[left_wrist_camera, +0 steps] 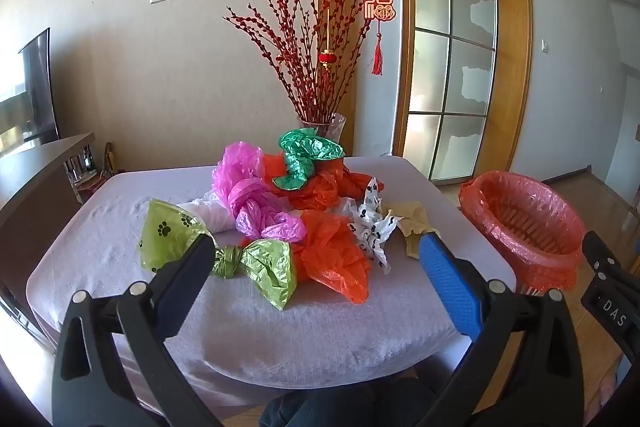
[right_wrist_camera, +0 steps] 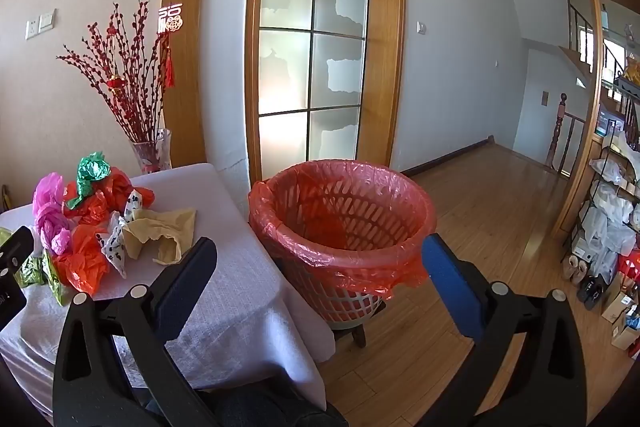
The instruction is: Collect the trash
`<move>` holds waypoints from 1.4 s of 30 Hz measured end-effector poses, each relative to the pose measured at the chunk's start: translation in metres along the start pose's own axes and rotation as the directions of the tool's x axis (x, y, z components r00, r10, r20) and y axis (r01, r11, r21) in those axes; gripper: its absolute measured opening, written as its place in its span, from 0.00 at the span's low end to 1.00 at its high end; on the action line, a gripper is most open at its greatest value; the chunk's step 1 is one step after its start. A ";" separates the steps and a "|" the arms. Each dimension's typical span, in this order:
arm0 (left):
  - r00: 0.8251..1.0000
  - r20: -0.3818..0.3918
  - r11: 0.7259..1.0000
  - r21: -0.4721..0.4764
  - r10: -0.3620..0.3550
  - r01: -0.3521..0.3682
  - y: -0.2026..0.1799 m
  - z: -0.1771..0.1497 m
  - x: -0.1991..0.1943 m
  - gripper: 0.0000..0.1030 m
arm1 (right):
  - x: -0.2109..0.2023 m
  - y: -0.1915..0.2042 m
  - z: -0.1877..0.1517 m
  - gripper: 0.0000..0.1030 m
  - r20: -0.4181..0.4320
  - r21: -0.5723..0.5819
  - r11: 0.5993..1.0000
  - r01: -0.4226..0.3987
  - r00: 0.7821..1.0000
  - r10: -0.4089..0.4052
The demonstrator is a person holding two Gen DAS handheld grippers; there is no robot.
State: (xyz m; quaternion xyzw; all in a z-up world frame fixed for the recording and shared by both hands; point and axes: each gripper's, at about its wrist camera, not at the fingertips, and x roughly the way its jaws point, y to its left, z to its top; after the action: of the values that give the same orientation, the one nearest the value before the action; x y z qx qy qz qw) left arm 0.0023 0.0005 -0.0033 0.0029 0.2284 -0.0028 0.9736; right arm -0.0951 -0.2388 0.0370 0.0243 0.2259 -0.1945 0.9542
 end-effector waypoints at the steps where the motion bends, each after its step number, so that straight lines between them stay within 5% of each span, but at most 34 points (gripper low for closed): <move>1: 1.000 0.000 1.000 0.000 0.000 0.000 0.000 0.000 0.000 0.96 | 0.000 0.000 0.000 0.98 0.000 0.000 1.000 0.000 1.000 0.000; 42: 1.000 -0.013 1.000 0.000 0.001 -0.001 0.001 -0.012 0.004 0.96 | 0.002 0.000 -0.004 0.98 -0.004 0.002 1.000 0.001 1.000 -0.001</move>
State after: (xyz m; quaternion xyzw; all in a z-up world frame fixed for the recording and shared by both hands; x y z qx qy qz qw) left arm 0.0011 0.0021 -0.0159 0.0033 0.2346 -0.0022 0.9721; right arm -0.0951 -0.2389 0.0328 0.0257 0.2275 -0.1952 0.9537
